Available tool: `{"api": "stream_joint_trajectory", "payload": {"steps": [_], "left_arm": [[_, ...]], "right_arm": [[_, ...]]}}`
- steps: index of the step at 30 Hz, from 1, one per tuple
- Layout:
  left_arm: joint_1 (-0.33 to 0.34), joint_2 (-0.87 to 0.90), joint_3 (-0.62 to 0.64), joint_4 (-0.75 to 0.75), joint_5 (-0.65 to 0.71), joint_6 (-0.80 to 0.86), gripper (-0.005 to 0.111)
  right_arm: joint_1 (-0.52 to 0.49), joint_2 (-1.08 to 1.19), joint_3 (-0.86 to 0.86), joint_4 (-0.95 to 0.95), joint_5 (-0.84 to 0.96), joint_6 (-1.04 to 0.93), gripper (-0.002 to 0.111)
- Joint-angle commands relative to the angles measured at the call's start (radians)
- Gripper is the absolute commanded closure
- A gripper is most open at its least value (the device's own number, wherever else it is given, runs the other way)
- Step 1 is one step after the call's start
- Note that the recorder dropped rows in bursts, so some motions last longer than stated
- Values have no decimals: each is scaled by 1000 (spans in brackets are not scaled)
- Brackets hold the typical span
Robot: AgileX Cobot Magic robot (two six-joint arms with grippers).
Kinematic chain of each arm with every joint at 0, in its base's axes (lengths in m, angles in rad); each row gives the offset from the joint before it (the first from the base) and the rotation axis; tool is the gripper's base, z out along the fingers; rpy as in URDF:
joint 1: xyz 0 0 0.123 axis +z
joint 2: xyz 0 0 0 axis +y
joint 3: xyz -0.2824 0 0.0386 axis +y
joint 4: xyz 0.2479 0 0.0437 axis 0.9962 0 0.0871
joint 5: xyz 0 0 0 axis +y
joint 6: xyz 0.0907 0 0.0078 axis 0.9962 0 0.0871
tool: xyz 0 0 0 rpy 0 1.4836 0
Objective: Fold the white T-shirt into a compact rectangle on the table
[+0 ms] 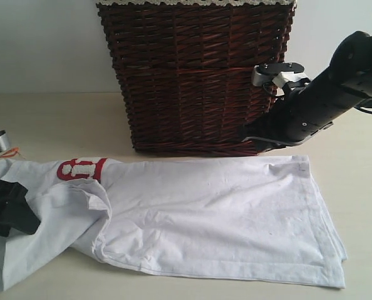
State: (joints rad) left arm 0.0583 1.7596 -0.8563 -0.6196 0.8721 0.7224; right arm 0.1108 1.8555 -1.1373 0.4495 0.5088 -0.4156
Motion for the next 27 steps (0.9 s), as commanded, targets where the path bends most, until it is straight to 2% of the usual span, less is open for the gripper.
{"api": "stream_joint_trajectory", "payload": {"steps": [1, 5, 12, 16, 22, 27], "left_arm": [[2, 2, 3, -14, -8, 54, 72], [2, 2, -4, 19, -8, 88, 106], [-5, -21, -85, 68, 18, 88, 107], [-46, -42, -154, 147, 18, 86, 107], [-208, -48, -283, 380, -39, 86, 107], [-308, -36, -298, 607, -158, 86, 105]], "right_arm": [[-5, -1, 3, 6, -4, -10, 98], [-5, -1, 3, 11, -4, -10, 98], [-5, -1, 3, 11, -7, -10, 98], [-5, -1, 3, 13, -6, -10, 98], [-5, -1, 3, 13, -6, -10, 98], [-5, -1, 3, 13, -6, -10, 98]]}}
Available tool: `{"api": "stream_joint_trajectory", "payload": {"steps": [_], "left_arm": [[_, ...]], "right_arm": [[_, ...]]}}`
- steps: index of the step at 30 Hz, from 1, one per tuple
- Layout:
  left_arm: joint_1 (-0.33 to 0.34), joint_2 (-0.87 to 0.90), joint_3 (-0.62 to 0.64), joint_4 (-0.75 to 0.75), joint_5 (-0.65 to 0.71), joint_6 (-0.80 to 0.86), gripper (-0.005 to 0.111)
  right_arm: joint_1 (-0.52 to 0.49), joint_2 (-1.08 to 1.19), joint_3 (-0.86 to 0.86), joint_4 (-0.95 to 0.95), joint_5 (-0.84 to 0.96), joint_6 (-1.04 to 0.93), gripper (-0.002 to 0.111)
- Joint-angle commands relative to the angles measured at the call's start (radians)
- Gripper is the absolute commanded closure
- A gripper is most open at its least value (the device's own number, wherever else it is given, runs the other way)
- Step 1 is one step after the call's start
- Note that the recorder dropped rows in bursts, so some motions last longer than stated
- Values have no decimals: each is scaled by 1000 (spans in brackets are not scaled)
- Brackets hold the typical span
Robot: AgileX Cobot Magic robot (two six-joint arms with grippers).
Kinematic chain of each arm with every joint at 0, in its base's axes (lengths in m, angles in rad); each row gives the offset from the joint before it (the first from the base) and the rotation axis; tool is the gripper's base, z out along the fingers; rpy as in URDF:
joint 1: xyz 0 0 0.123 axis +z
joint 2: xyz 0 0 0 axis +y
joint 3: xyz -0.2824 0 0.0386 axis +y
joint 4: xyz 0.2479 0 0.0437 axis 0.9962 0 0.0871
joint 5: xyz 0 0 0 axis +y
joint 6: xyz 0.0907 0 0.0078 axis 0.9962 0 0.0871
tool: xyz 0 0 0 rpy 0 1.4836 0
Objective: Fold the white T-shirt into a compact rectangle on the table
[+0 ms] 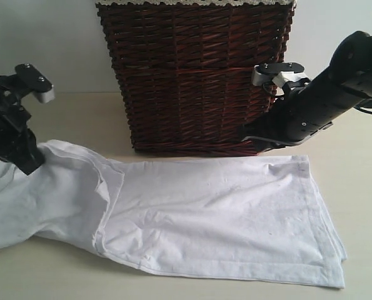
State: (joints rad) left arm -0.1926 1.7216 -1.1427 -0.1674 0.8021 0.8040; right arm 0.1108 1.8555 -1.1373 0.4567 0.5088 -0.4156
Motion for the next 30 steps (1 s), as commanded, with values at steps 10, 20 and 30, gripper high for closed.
{"api": "stream_joint_trajectory", "payload": {"steps": [10, 20, 30], "left_arm": [[-75, 77, -12, 175, -261, -32, 54], [-68, 78, 4, 127, -136, -265, 78], [-45, 206, 146, 31, -127, -263, 107]], "right_arm": [[-5, -1, 1, 5, -14, -10, 98], [-5, -1, 1, 5, -16, -10, 98], [-5, -1, 3, -7, 52, -10, 102]]}}
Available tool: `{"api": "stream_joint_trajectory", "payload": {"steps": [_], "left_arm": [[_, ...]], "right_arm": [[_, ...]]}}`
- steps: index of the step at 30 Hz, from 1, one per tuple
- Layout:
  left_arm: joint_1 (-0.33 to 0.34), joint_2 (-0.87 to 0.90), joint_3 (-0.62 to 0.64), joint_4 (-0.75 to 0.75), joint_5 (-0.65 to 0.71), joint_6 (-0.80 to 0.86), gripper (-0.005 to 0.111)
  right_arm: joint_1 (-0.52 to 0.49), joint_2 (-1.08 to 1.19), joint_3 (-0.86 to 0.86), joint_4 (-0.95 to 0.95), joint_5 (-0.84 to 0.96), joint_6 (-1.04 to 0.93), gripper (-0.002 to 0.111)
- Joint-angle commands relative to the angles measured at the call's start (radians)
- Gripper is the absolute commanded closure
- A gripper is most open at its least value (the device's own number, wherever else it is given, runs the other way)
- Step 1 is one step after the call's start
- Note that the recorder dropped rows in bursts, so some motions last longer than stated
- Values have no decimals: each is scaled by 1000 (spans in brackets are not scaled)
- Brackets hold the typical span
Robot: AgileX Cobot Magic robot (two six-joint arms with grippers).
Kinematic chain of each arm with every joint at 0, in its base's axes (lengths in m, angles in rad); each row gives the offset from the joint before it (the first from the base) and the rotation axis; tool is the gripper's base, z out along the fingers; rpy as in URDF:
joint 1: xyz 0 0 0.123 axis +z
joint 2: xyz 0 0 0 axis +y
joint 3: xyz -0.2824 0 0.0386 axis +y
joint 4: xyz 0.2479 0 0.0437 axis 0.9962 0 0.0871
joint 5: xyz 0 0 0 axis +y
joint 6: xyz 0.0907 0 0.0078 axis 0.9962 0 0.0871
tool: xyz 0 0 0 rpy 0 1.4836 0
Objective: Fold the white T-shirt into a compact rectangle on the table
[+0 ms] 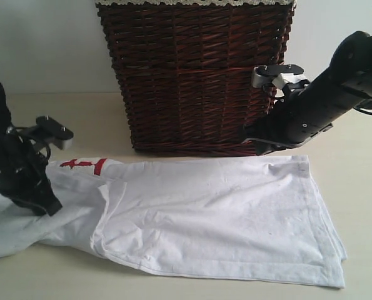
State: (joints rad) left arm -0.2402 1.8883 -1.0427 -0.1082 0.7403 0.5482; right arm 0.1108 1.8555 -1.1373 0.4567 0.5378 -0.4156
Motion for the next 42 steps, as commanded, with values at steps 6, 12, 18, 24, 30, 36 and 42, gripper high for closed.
{"api": "stream_joint_trajectory", "payload": {"steps": [6, 12, 18, 24, 30, 36, 42], "left_arm": [[3, -62, 2, -73, -32, -7, 107], [49, -94, 7, -84, -48, -12, 107], [258, -153, 11, -91, -154, -228, 57], [499, 42, -38, -420, -119, -57, 41], [529, 189, -74, -498, -18, 5, 41], [509, 213, -88, -549, 141, 66, 45], [480, 200, -88, -547, 182, 83, 82]], "right_arm": [[-5, 170, 3, -275, -16, 150, 108], [-5, 219, 3, -625, 1, 522, 108], [-5, 208, 1, -614, -20, 522, 108], [-5, 208, 1, -579, -28, 468, 108], [-5, 206, 1, -562, -57, 450, 108], [-5, 204, 1, -525, -65, 433, 108], [-5, 204, 1, -466, -56, 382, 108]]}}
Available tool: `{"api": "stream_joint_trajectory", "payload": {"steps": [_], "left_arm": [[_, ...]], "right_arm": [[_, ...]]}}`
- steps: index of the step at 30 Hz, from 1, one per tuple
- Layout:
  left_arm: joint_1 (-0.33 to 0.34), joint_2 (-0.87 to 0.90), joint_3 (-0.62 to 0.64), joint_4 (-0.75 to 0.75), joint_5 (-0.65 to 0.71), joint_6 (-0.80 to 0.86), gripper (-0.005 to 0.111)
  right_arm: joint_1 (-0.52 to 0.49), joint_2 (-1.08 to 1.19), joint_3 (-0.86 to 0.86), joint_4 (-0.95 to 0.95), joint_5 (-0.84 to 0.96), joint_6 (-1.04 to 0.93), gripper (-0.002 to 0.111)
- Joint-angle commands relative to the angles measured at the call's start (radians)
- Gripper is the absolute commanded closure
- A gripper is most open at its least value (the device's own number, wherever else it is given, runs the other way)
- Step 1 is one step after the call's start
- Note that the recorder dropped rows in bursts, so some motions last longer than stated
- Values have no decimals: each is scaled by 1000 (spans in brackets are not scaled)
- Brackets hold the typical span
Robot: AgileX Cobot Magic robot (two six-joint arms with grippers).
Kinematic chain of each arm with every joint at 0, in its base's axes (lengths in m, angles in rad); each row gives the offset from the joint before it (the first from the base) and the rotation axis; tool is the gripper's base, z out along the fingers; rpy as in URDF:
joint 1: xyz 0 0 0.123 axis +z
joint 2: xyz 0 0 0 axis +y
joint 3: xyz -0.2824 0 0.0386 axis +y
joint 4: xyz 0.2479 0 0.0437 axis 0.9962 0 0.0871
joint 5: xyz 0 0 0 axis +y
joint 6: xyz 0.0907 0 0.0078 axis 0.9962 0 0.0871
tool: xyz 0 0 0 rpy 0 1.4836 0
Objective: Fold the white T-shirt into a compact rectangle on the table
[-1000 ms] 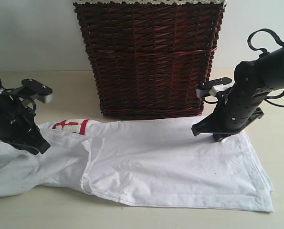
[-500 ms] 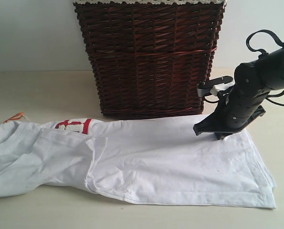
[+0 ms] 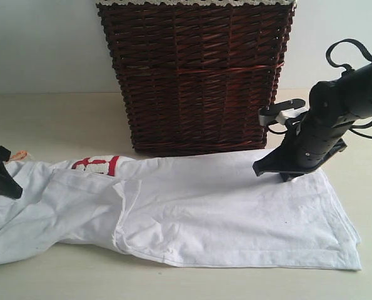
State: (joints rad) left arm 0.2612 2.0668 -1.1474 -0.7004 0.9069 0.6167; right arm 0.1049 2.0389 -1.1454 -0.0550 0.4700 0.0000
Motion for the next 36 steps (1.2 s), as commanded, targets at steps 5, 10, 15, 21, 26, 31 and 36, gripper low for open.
{"api": "stream_joint_trajectory", "payload": {"steps": [5, 10, 15, 21, 26, 31, 36], "left_arm": [[-23, -40, -5, 89, 15, 4, 107], [-29, -135, -58, 121, 77, -82, 107], [-107, -228, -125, 133, 101, -183, 107], [-289, -269, -217, 135, 125, -372, 107], [-496, -274, -289, 135, 99, -442, 107], [-709, -274, -306, 118, -37, -497, 107], [-886, -259, -306, 90, -190, -497, 107]], "right_arm": [[1, -1, 9, 64, 26, -34, 108], [1, -60, -20, 164, 55, -76, 108], [1, -164, -68, 327, 174, -190, 108], [1, -315, -96, 494, 363, -293, 108], [1, -444, -110, 518, 462, -295, 108], [1, -564, -110, 518, 467, -295, 108], [1, -642, -110, 530, 468, -295, 108]]}}
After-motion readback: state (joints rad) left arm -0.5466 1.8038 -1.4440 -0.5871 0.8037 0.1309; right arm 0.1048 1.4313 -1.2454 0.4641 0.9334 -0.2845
